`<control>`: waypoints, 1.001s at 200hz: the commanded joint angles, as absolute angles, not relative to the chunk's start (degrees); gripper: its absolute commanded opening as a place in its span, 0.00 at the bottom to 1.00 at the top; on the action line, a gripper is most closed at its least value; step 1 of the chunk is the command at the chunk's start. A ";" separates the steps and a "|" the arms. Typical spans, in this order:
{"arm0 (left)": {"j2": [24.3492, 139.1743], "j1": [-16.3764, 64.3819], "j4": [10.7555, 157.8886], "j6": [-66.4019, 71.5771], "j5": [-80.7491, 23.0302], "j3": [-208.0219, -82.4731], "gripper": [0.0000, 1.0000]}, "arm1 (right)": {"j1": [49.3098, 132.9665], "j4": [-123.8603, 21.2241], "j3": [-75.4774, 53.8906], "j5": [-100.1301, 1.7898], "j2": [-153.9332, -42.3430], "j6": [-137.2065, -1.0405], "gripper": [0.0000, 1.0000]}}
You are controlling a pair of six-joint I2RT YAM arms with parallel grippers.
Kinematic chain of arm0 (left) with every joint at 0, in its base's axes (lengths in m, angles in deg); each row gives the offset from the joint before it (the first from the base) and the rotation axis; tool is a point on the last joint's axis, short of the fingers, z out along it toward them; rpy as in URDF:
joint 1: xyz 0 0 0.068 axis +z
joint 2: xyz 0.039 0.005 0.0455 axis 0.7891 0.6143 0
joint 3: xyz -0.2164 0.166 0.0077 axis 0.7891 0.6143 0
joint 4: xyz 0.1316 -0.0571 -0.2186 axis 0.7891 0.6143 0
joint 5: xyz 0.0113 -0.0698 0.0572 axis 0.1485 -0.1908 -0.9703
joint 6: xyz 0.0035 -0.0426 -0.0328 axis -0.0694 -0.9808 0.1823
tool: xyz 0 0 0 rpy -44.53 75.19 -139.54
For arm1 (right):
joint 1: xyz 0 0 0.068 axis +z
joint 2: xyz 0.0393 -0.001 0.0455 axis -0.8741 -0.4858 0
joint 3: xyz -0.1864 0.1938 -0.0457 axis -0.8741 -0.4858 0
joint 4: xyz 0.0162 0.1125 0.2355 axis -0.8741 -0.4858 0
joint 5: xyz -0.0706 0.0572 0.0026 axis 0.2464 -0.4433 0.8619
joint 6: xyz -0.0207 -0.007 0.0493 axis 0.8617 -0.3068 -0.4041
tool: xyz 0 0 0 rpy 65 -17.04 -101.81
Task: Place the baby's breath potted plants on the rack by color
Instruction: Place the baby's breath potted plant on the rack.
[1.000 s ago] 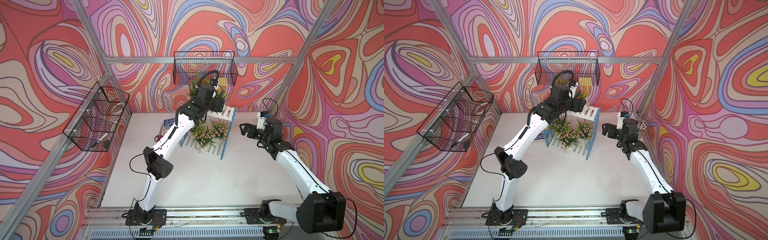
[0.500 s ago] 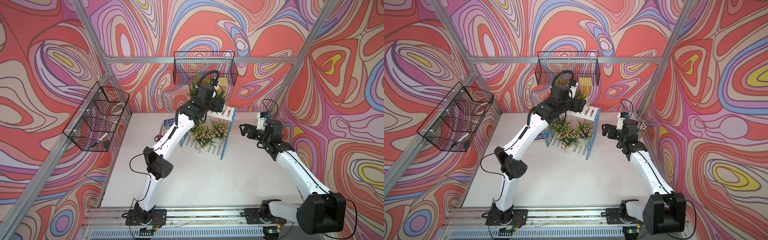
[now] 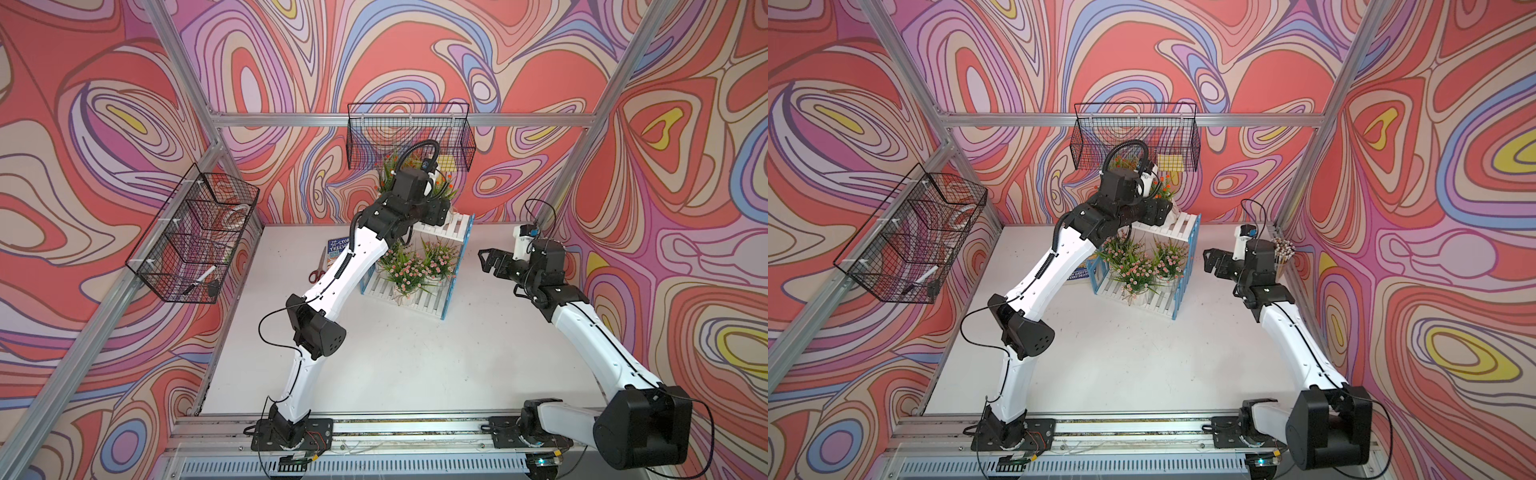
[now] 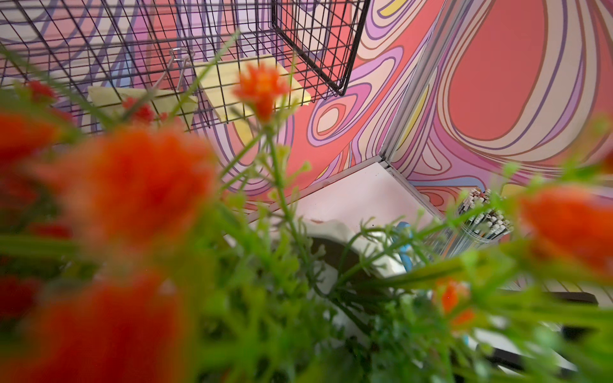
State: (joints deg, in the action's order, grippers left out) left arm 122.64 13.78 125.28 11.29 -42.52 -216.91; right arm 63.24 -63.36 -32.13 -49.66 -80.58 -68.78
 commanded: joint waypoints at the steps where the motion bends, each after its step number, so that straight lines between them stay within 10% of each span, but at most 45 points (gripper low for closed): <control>1: 122.31 13.48 123.05 12.07 -41.66 -219.43 0.82 | 63.00 -62.85 -32.88 -50.00 -79.45 -68.70 0.98; 200: 125.29 13.61 120.46 11.11 -40.42 -219.34 0.92 | 63.04 -62.98 -32.43 -50.51 -80.01 -67.91 0.98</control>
State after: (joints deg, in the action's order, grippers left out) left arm 123.91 13.78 122.70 11.19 -41.12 -217.57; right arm 63.24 -63.38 -32.13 -50.12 -80.56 -68.71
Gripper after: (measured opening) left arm 0.913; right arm 0.983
